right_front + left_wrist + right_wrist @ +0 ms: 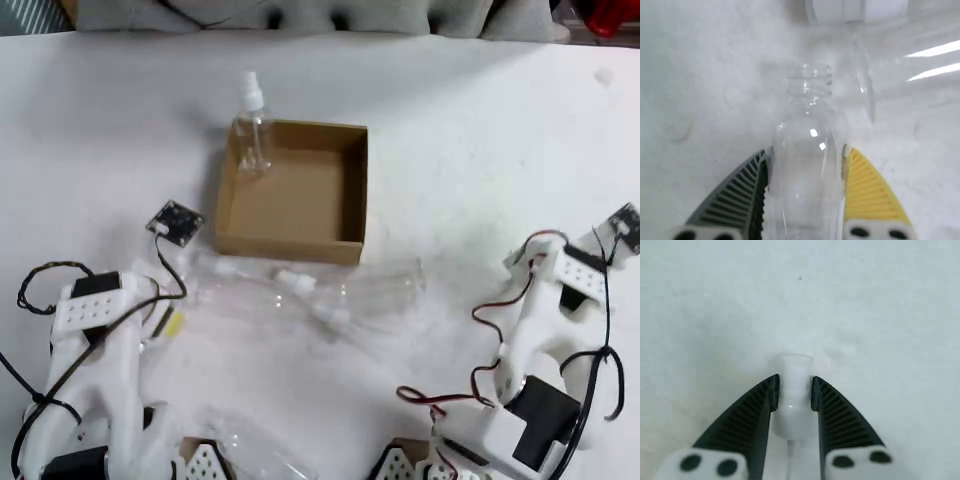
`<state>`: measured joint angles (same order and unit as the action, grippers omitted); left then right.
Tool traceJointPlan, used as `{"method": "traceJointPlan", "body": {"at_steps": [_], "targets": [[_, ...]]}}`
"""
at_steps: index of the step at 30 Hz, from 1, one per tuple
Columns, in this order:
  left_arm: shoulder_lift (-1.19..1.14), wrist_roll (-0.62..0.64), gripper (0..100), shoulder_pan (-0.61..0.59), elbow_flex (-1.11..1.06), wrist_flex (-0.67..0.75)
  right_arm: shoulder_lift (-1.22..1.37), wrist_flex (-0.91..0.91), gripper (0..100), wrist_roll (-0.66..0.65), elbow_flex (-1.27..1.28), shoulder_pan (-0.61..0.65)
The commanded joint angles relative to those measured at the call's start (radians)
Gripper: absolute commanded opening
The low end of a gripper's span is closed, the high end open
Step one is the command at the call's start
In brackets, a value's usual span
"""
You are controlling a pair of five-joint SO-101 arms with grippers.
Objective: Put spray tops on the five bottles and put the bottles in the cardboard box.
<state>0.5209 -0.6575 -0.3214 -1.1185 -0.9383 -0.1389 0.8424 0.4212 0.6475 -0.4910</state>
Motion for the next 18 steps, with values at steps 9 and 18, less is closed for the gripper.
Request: {"method": "traceJointPlan", "body": {"at_steps": [9,18], "targets": [[0.14,0.077,2,-0.028,0.1,-0.051,-0.074,0.532,1.5,-0.106,-0.465,0.145],[0.444,0.115,2,-0.082,0.29,-0.259,-0.346,0.805,1.5,-0.109,-0.667,0.38]]}}
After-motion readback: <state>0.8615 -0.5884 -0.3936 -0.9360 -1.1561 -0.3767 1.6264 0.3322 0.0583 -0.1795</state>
